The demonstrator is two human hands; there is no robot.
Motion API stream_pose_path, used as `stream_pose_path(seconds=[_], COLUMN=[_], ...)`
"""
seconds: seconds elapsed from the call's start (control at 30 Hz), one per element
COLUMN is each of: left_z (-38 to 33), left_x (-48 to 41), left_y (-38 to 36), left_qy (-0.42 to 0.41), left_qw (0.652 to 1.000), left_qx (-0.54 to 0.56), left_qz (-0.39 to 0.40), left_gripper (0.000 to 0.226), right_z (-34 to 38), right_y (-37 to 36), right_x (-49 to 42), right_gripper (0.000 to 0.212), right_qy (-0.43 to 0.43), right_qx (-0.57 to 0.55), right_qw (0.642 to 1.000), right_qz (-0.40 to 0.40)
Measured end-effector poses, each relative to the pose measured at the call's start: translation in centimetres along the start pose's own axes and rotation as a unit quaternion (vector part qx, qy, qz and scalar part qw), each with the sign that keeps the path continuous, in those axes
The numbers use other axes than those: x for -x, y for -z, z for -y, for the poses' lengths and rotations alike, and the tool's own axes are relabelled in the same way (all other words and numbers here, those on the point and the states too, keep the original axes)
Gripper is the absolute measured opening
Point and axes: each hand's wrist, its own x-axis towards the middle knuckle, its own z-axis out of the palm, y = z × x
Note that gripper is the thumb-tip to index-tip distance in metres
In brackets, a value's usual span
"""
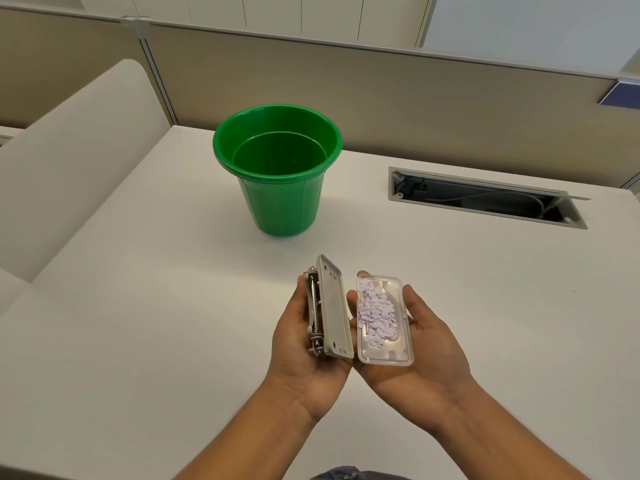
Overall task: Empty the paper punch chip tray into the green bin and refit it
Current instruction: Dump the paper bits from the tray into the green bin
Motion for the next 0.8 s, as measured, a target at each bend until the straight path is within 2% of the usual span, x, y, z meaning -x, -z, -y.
stream_pose_path(seconds=[0.33,0.5,0.8], left_z=[-1.8,-3.9,-9.8], left_x=[-1.1,-2.4,-6.1], left_y=[0.1,-0.8,-4.1], left_qy=[-0.023,-0.055,-0.088], left_qw=[1.000,0.998,0.993], left_qx=[0.019,0.040,0.079], left_qz=[-0.006,0.003,0.005], left_gripper=[0.050,0.051,0.044], right_z=[0.8,1.8,6.2], right_y=[-1.3,-3.4,-12.4], right_x=[-1.2,-2.7,-7.9], right_gripper=[0.048,0.048,0.048], right_qy=[0.002,0.012,0.069], right_qx=[0.008,0.028,0.098], right_qw=[1.000,0.999,0.989], right_qz=[0.015,0.019,0.083])
